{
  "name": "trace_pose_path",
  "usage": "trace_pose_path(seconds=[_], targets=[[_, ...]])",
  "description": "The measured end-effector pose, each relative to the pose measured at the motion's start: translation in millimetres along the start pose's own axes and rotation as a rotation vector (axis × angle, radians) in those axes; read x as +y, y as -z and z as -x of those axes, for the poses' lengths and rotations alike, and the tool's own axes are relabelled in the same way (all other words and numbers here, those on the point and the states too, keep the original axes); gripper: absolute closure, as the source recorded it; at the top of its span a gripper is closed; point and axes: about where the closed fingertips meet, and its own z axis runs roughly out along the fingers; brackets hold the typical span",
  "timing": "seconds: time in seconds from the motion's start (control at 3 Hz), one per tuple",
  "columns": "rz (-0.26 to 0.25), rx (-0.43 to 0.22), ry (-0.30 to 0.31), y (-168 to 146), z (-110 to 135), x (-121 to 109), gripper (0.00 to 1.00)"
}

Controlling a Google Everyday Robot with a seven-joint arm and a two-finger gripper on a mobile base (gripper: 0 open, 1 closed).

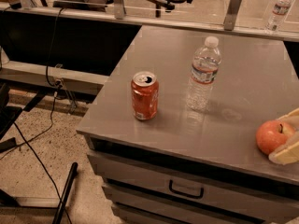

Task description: Move apple near water bottle

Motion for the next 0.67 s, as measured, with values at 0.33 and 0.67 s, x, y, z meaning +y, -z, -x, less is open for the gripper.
trace_pose_path(seconds=[0.33, 0.67], targets=[[0.050, -0.095, -0.029, 1.0, 5.1, 0.0, 0.62], [0.072, -0.171, -0.019, 10.8, 23.3, -3.0, 0.85]])
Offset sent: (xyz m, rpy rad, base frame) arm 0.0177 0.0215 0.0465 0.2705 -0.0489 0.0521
